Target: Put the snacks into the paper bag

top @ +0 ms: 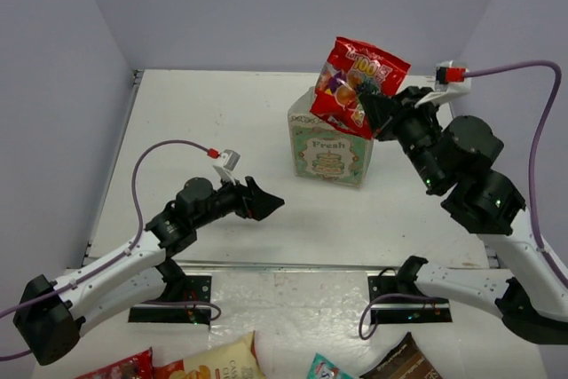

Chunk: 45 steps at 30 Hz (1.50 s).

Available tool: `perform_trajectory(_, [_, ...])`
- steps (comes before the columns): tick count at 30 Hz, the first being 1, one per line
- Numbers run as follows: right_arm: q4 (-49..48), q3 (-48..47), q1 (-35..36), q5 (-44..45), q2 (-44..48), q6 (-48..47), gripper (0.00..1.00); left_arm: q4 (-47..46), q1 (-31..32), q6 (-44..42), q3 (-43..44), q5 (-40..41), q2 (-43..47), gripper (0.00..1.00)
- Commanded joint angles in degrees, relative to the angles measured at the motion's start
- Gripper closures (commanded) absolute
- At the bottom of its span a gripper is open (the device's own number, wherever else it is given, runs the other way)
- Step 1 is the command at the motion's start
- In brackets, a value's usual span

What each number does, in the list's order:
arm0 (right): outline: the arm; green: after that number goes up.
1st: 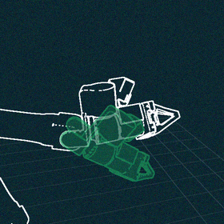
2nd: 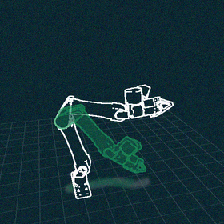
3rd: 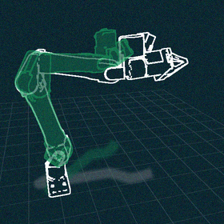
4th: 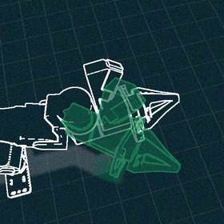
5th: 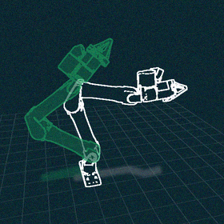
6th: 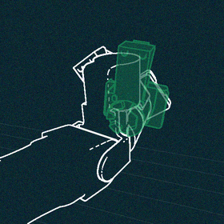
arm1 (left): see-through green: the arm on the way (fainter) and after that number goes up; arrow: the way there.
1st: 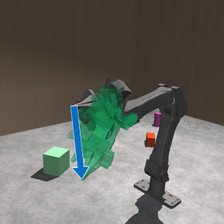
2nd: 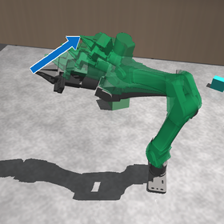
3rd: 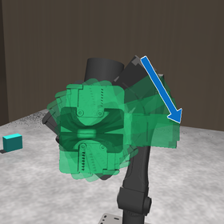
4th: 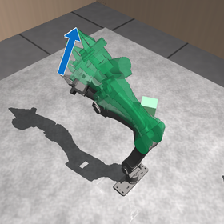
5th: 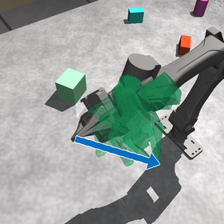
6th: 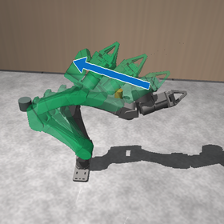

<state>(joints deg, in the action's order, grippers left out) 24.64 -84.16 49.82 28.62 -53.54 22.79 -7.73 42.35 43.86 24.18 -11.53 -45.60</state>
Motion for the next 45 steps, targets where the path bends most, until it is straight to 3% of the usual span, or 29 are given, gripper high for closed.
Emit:
perform_trajectory(1, [-7.3,-6.0,-5.6,-7.5,-2.7,-1.4,1.00,-0.9,-0.4,-1.1,-0.7,-0.4,0.9,0.00])
perform_trajectory(6, [-7.3,-10.9,-12.7,-13.1,-7.5,-0.4,1.00,-0.8,-0.4,-1.5,-1.2,-0.8,1.3,0.00])
perform_trajectory(21, [-11.4,-14.5,-35.6,-45.1,-20.4,11.7,1.00,-0.4,-0.4,-2.8,-0.9,-1.6,1.4,0.00])
perform_trajectory(33, [-17.9,-6.4,-38.2,-50.2,-23.1,12.3,1.00,-0.5,-0.4,-3.1,-0.5,-1.7,0.6,0.00])
perform_trajectory(45, [-23.5,5.1,-38.4,-46.3,-22.6,8.1,1.00,-0.8,-0.4,-3.1,-0.1,-2.3,0.6,0.00])
